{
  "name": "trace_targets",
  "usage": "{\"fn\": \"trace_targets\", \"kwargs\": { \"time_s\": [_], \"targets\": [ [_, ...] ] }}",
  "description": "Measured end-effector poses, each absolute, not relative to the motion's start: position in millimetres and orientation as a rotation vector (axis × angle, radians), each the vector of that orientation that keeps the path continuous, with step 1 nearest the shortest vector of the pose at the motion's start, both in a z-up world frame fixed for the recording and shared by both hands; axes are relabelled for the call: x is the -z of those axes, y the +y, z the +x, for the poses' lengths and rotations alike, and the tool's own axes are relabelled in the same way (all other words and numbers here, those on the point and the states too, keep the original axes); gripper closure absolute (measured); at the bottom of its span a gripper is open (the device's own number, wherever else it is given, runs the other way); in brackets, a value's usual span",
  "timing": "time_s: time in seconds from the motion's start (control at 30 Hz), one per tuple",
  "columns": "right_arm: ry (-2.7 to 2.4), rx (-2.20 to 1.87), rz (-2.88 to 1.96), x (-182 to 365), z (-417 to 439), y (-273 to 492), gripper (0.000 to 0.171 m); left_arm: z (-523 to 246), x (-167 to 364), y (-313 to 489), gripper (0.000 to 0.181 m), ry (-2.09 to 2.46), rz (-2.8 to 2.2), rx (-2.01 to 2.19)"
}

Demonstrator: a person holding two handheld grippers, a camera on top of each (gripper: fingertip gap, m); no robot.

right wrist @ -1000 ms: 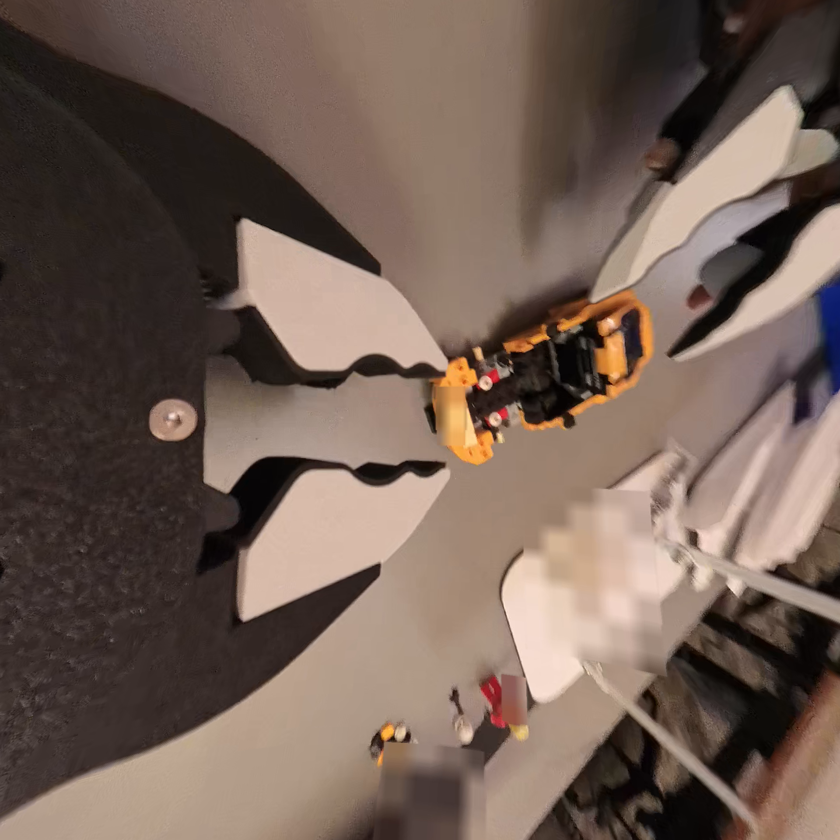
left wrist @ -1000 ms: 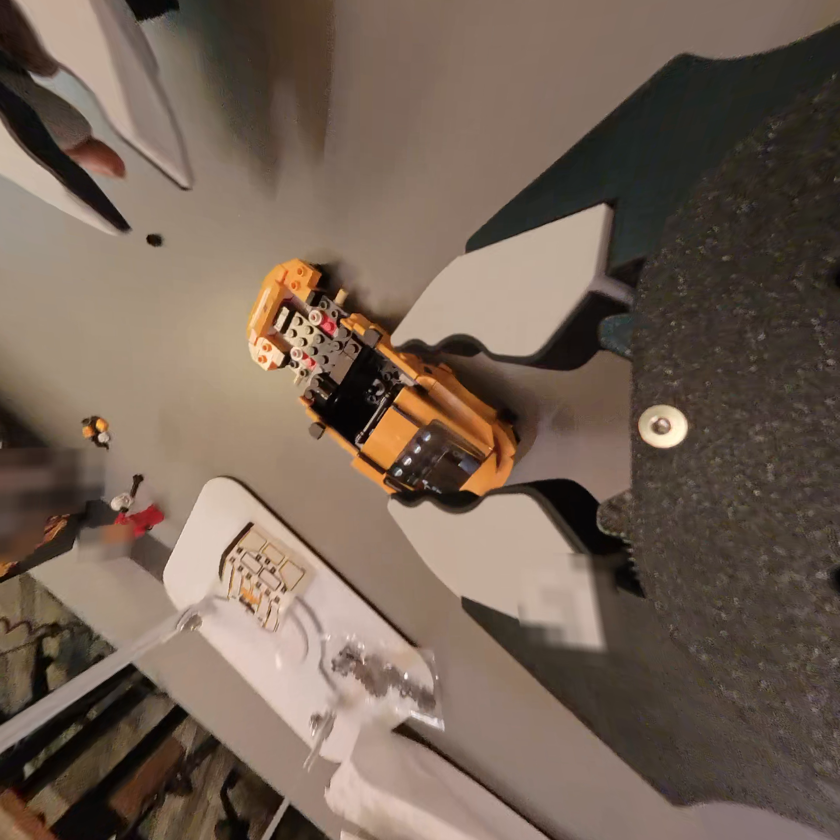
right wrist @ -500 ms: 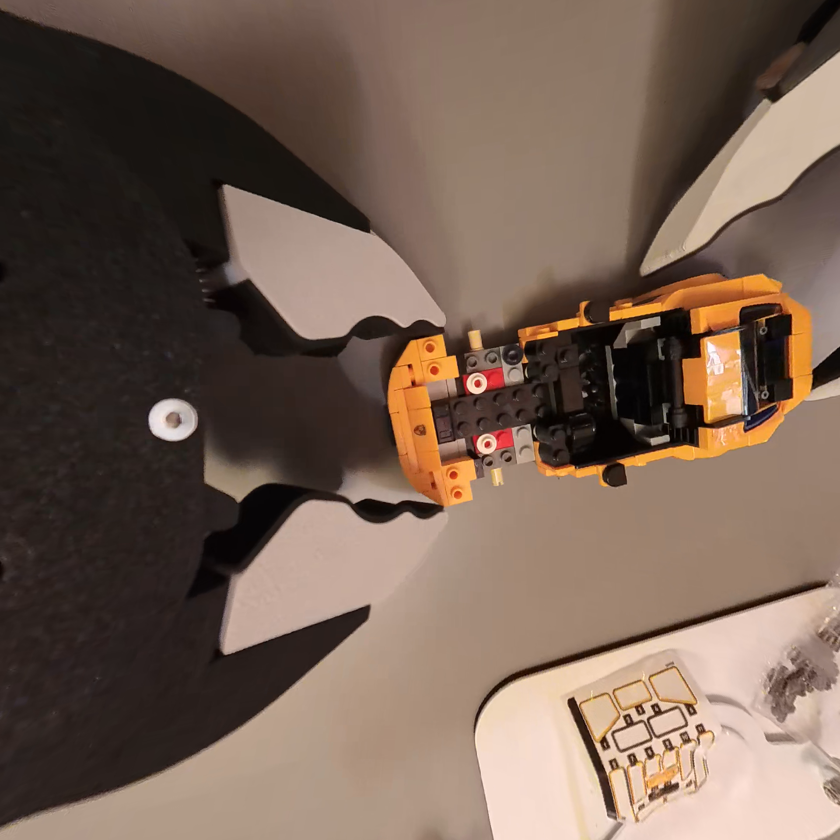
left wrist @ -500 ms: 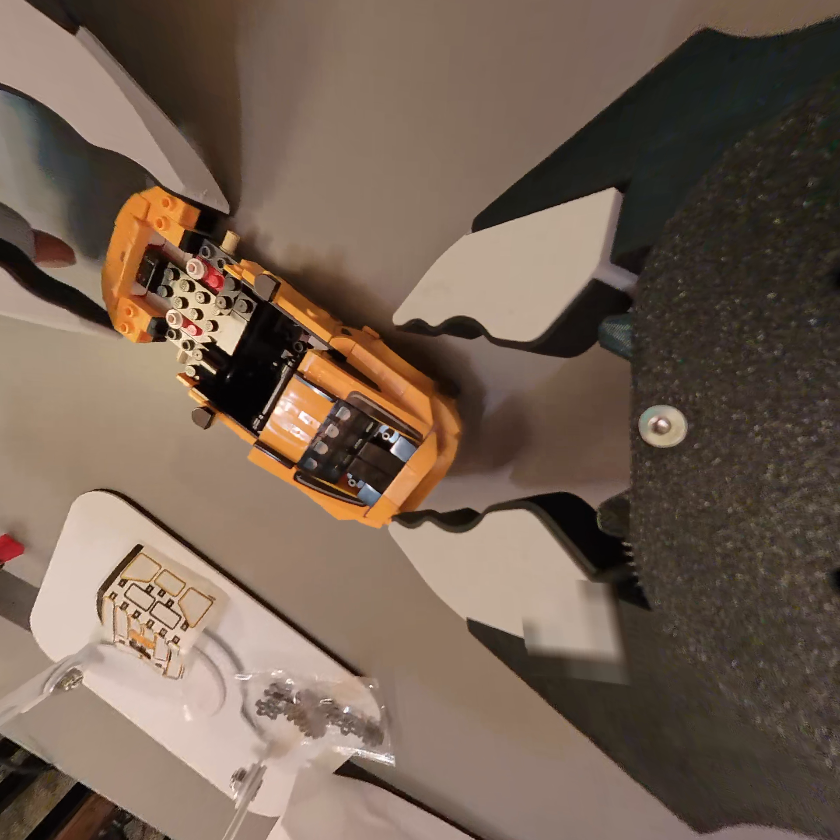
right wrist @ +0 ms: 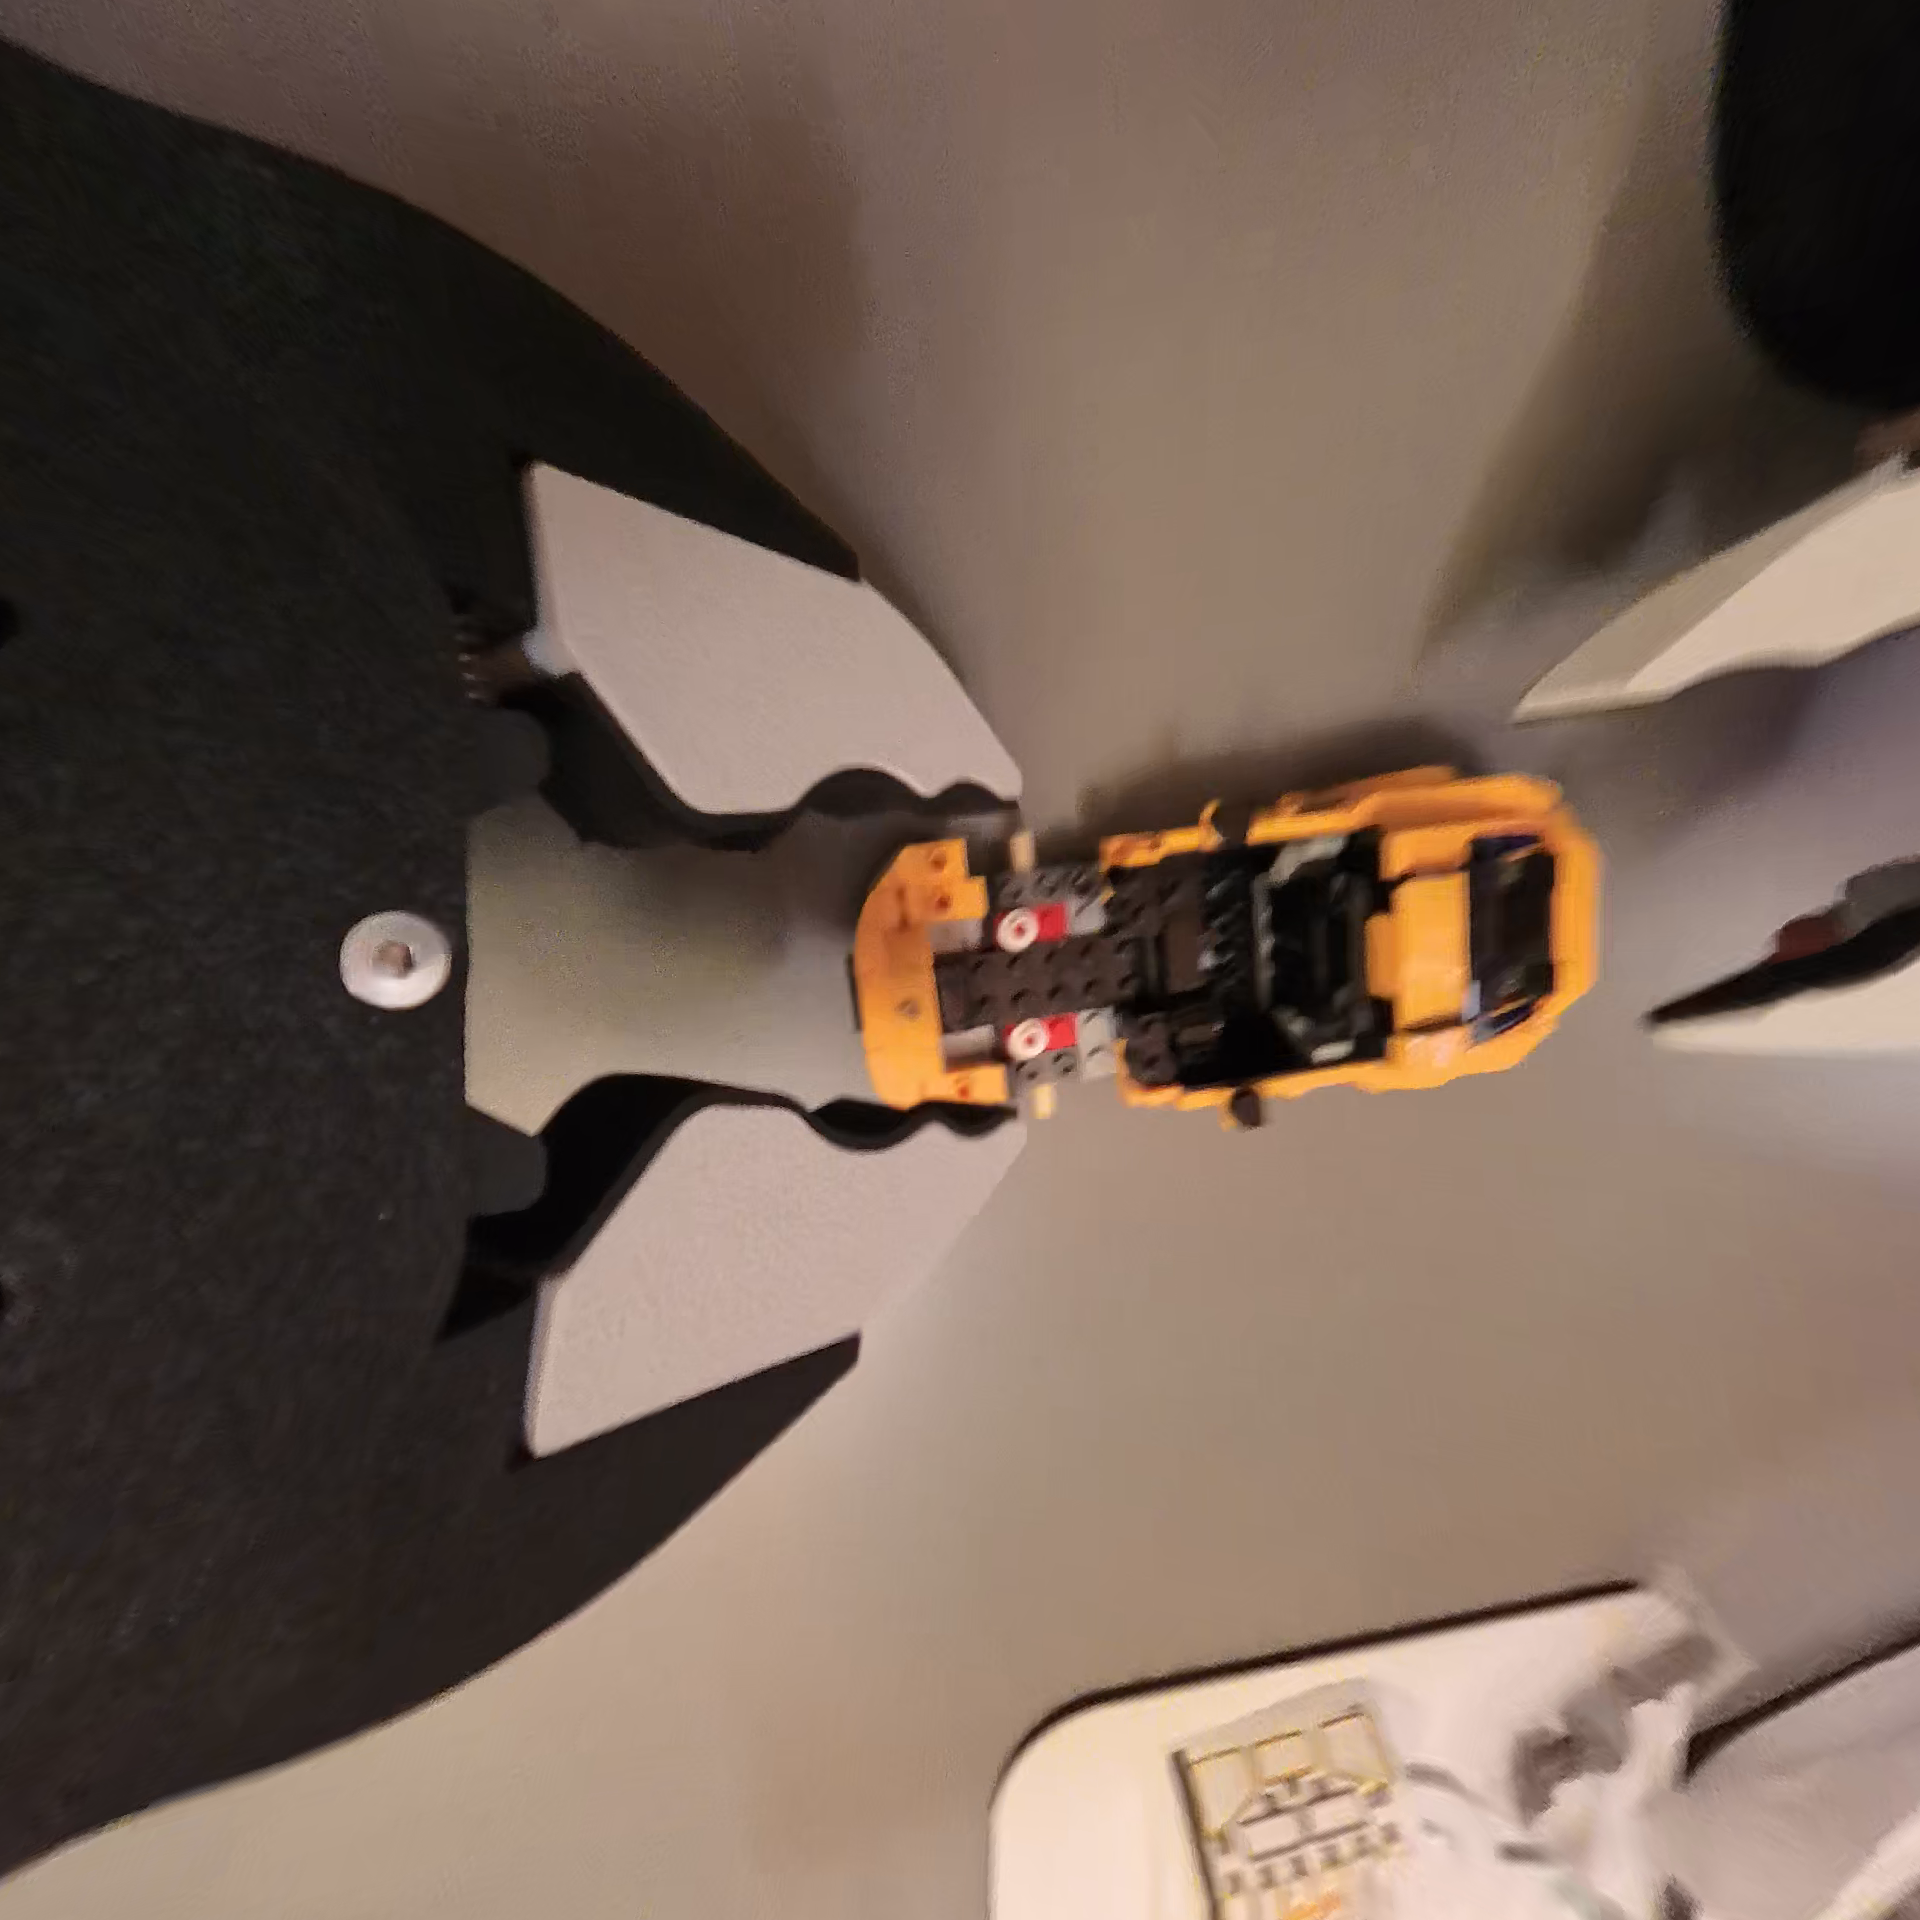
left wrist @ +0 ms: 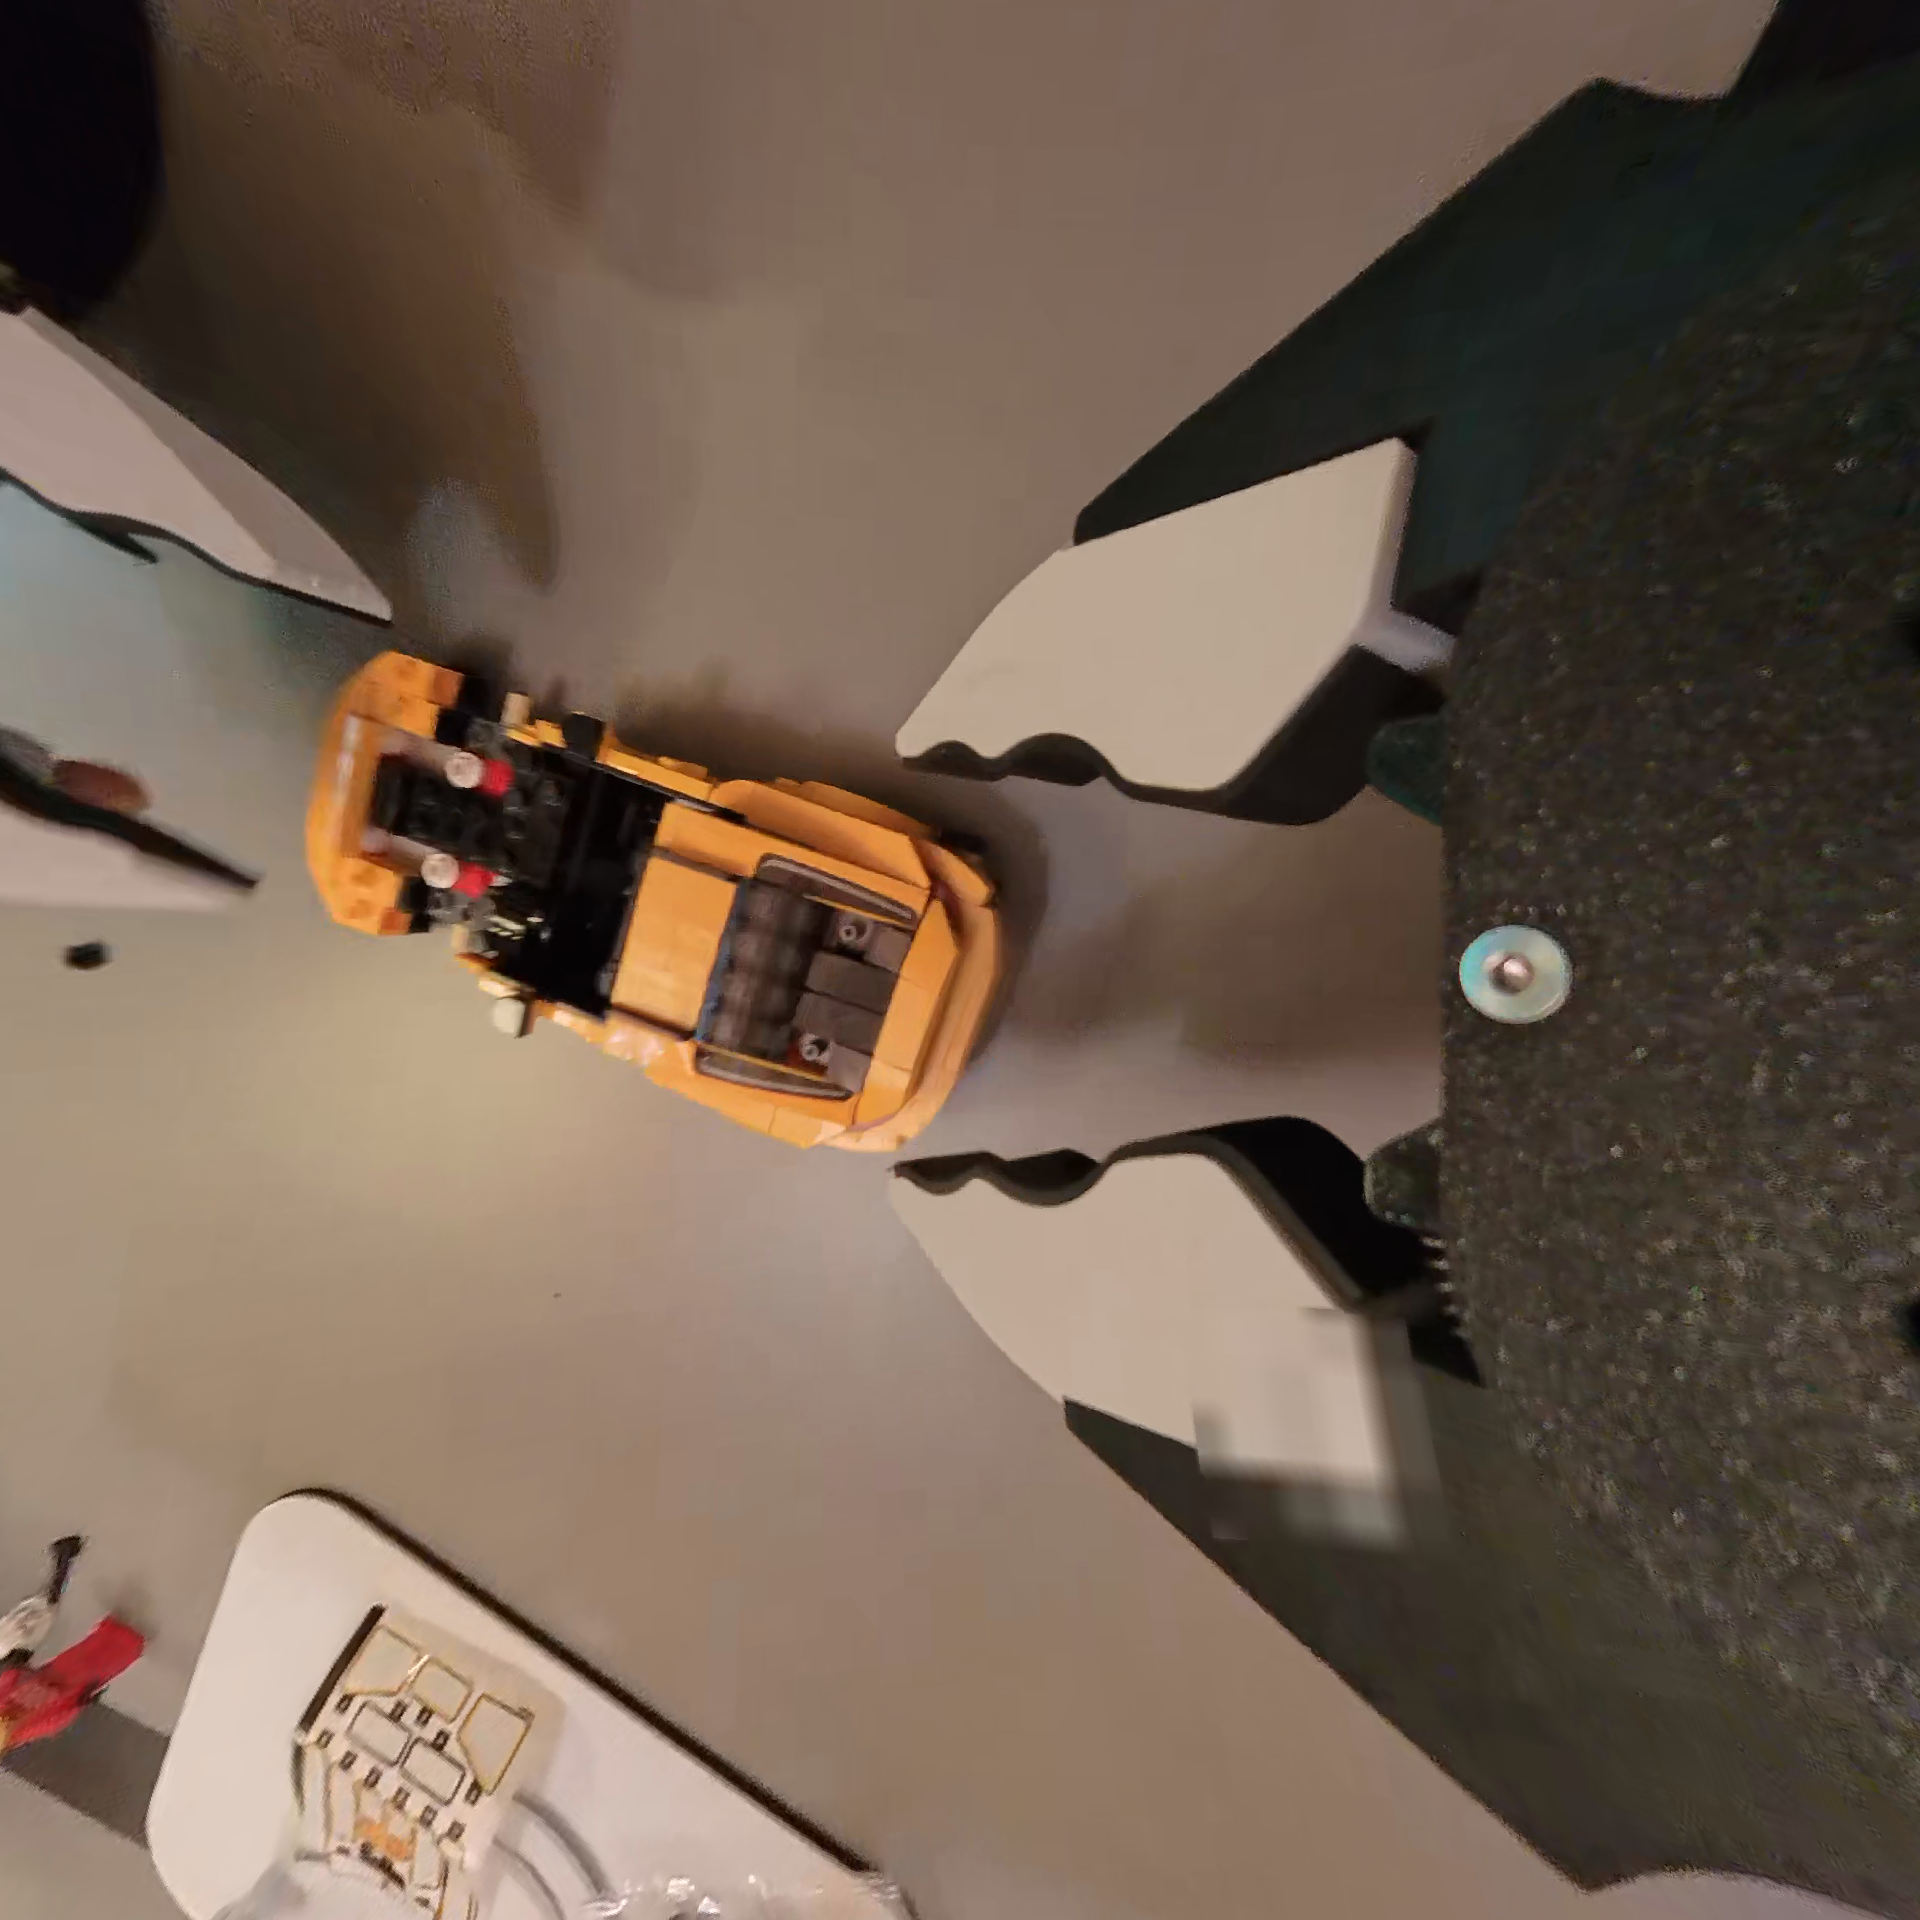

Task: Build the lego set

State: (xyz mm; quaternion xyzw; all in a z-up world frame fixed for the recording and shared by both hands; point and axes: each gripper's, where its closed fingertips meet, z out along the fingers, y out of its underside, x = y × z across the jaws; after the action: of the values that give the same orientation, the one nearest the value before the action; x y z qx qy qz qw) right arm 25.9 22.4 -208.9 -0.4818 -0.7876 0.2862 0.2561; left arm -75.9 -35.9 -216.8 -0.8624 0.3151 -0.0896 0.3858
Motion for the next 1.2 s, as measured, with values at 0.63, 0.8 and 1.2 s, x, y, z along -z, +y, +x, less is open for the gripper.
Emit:
{"fn": "trace_targets", "kwargs": {
  "time_s": [0.63,0.8,1.2],
  "targets": [
    [-2.416,-0.711,-1.260,232,9,0,0.168,-68,238,-23,0.107,0.848,-2.151,0.215],
    [-2.443,-0.709,-1.278,232,10,0,0.168,-68,239,-23,0.108,0.850,-2.152,0.210],
    [-2.546,-0.634,-1.334,234,10,0,0.169,-67,240,-23,0.106,0.851,-2.158,0.189]
  ]
}}
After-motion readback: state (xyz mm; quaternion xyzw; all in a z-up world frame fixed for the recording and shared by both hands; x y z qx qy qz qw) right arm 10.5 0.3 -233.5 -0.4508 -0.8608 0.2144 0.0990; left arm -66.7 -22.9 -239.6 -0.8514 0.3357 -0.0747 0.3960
